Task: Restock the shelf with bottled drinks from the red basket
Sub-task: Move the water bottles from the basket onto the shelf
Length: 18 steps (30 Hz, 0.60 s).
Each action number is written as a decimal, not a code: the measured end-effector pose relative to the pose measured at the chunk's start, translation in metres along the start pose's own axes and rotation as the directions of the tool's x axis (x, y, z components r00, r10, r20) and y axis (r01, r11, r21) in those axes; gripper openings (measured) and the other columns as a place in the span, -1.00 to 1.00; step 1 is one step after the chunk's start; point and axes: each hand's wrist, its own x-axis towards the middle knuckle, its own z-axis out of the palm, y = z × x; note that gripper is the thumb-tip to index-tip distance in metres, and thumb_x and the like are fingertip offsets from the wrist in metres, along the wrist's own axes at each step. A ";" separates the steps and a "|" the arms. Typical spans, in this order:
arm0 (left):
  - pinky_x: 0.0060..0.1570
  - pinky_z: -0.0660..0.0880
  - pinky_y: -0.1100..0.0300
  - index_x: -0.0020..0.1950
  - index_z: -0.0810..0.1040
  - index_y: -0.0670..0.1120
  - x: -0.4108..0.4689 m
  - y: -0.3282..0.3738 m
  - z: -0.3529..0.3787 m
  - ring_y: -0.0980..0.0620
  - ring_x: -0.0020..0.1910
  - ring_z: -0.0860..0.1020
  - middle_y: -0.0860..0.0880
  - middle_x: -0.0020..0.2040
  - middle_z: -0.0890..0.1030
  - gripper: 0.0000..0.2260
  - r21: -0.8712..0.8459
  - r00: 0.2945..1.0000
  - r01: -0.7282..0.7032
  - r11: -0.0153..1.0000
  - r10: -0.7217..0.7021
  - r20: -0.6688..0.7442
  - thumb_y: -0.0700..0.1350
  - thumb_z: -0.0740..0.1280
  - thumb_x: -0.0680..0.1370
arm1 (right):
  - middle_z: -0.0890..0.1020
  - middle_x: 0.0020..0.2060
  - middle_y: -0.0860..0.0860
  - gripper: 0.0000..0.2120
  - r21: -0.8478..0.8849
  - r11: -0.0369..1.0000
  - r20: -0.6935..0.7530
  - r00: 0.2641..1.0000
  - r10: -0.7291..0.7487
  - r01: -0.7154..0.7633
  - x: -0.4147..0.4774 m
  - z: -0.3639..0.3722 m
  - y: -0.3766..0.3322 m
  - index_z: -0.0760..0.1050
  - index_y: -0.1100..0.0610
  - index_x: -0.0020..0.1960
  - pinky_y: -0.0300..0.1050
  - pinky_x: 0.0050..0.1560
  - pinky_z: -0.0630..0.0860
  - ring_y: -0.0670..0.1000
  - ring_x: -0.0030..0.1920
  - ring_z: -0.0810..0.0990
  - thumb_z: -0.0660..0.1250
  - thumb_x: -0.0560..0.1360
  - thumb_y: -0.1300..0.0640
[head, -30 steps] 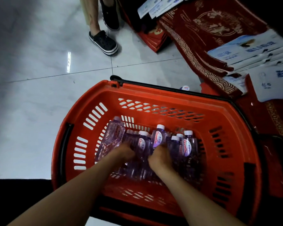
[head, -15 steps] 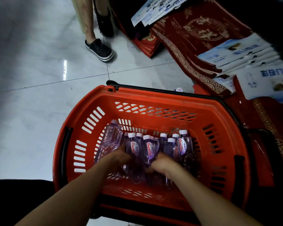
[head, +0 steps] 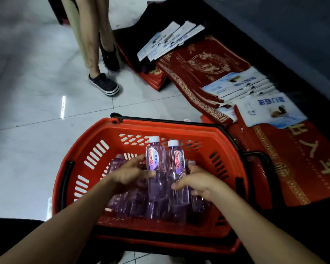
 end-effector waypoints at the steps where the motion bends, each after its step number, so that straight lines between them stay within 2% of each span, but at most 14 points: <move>1: 0.16 0.46 -0.35 0.30 0.51 -0.04 -0.002 0.013 0.007 -0.23 0.19 0.57 -0.22 0.22 0.60 -0.51 0.001 0.998 -0.057 0.998 0.057 0.020 -0.37 0.42 0.43 | 0.63 0.16 -0.07 -0.35 0.011 0.999 -0.030 0.998 -0.046 0.047 -0.010 -0.009 -0.006 0.44 -0.04 0.19 -0.11 -0.05 0.42 0.01 0.20 0.57 0.60 0.19 0.23; 3: 0.11 0.51 -0.28 0.32 0.50 -0.08 -0.007 0.043 0.025 -0.23 0.19 0.58 -0.20 0.23 0.60 -0.55 -0.007 0.986 -0.158 0.987 0.159 0.043 -0.41 0.34 0.48 | 0.68 0.09 -0.03 -0.41 0.011 0.989 -0.094 0.985 -0.143 0.145 -0.037 -0.030 -0.024 0.48 -0.01 0.13 -0.09 -0.03 0.45 0.03 0.14 0.62 0.61 0.18 0.22; 5: 0.07 0.54 -0.27 0.33 0.49 -0.10 -0.013 0.074 0.047 -0.21 0.14 0.61 -0.20 0.22 0.60 -0.55 -0.009 0.965 -0.258 0.966 0.258 0.051 -0.43 0.30 0.49 | 0.70 0.03 -0.02 -0.44 0.019 0.969 -0.143 0.960 -0.242 0.247 -0.063 -0.053 -0.041 0.49 0.02 0.15 -0.17 -0.13 0.46 0.00 0.08 0.65 0.60 0.24 0.30; 8: 0.01 0.58 -0.17 0.29 0.51 -0.08 -0.018 0.118 0.082 -0.13 0.05 0.64 -0.19 0.15 0.63 -0.54 -0.007 0.915 -0.397 0.918 0.397 0.073 -0.44 0.36 0.46 | 0.72 -0.04 -0.05 -0.41 0.010 0.910 -0.233 0.886 -0.401 0.414 -0.103 -0.089 -0.067 0.50 0.04 0.14 -0.26 -0.23 0.45 -0.06 -0.03 0.68 0.59 0.22 0.39; 10: -0.09 0.62 -0.07 0.22 0.54 -0.04 -0.021 0.148 0.107 -0.06 -0.02 0.66 -0.11 0.07 0.67 -0.54 -0.026 0.872 -0.479 0.877 0.479 0.096 -0.40 0.41 0.39 | 0.72 -0.09 -0.05 -0.46 -0.022 0.859 -0.315 0.812 -0.492 0.512 -0.125 -0.113 -0.081 0.51 0.05 0.05 -0.25 -0.19 0.53 -0.05 -0.07 0.69 0.58 0.19 0.42; 13: -0.10 0.61 -0.06 0.20 0.54 -0.03 -0.026 0.190 0.153 -0.02 -0.03 0.66 -0.05 0.03 0.67 -0.52 -0.020 0.804 -0.575 0.818 0.570 0.167 -0.37 0.47 0.34 | 0.70 -0.09 0.00 -0.42 -0.036 0.775 -0.474 0.672 -0.569 0.631 -0.155 -0.148 -0.092 0.53 0.06 0.03 -0.01 0.08 0.61 0.03 -0.05 0.70 0.61 0.09 0.37; 16: -0.08 0.59 -0.02 0.26 0.50 -0.08 -0.023 0.217 0.202 -0.04 -0.04 0.64 -0.10 0.02 0.67 -0.56 0.000 0.758 -0.633 0.774 0.620 0.202 -0.34 0.40 0.41 | 0.72 -0.08 -0.03 -0.38 -0.053 0.697 -0.625 0.521 -0.581 0.715 -0.176 -0.176 -0.086 0.54 0.00 0.05 0.11 0.11 0.61 0.00 -0.05 0.71 0.56 0.01 0.24; 18: 0.00 0.57 -0.03 0.26 0.51 -0.08 -0.015 0.228 0.231 -0.09 0.02 0.62 -0.15 0.06 0.66 -0.53 0.021 0.733 -0.659 0.751 0.637 0.238 -0.36 0.45 0.40 | 0.72 -0.09 -0.06 -0.41 -0.073 0.674 -0.717 0.431 -0.548 0.735 -0.183 -0.194 -0.078 0.53 -0.02 0.05 0.12 0.11 0.61 -0.04 -0.07 0.71 0.54 0.04 0.22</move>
